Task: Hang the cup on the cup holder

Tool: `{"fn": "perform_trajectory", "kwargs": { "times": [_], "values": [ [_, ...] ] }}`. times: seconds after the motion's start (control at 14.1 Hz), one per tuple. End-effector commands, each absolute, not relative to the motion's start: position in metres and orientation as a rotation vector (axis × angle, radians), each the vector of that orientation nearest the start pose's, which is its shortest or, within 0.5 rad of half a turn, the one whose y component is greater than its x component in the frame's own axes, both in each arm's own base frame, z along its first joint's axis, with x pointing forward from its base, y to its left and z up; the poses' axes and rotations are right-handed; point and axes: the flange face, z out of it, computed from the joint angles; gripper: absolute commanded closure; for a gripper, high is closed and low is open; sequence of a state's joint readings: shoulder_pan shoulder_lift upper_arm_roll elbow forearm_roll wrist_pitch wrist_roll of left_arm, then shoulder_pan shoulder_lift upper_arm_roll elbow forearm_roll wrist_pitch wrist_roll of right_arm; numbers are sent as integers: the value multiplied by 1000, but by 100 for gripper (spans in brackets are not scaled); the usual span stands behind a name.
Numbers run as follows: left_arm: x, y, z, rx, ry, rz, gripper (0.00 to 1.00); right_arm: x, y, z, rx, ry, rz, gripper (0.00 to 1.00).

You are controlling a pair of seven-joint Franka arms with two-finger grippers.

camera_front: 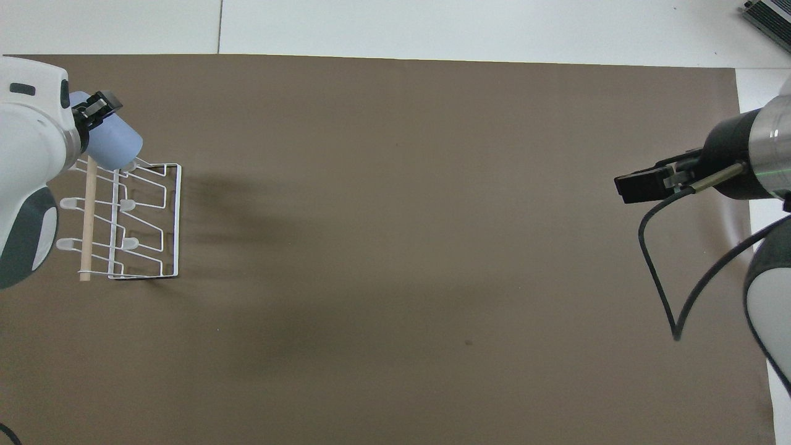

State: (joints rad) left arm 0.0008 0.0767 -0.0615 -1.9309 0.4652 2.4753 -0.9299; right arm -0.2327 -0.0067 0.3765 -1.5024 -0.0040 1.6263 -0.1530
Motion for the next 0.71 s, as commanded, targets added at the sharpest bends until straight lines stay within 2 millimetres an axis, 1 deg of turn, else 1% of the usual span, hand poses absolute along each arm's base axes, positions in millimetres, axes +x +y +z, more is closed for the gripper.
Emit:
{"fn": "perform_trajectory", "kwargs": {
  "times": [0.0,0.14,0.35,0.57,0.64],
  "values": [
    [606,-32,483,-2801,-767,-884,100,548,56,665,-3176,-316,-111,0],
    [604,-29,479,-2800,-771,-876,100,546,39,658,-3185,-265,-65,0],
    [597,-31,472,-2809,-763,-868,100,542,22,633,-3194,-208,-10,0],
    [591,-32,468,-2813,-760,-860,100,536,24,615,-3196,-171,-12,0],
    [590,-32,465,-2814,-759,-851,91,535,22,606,-3194,-166,7,0]
  ]
}}
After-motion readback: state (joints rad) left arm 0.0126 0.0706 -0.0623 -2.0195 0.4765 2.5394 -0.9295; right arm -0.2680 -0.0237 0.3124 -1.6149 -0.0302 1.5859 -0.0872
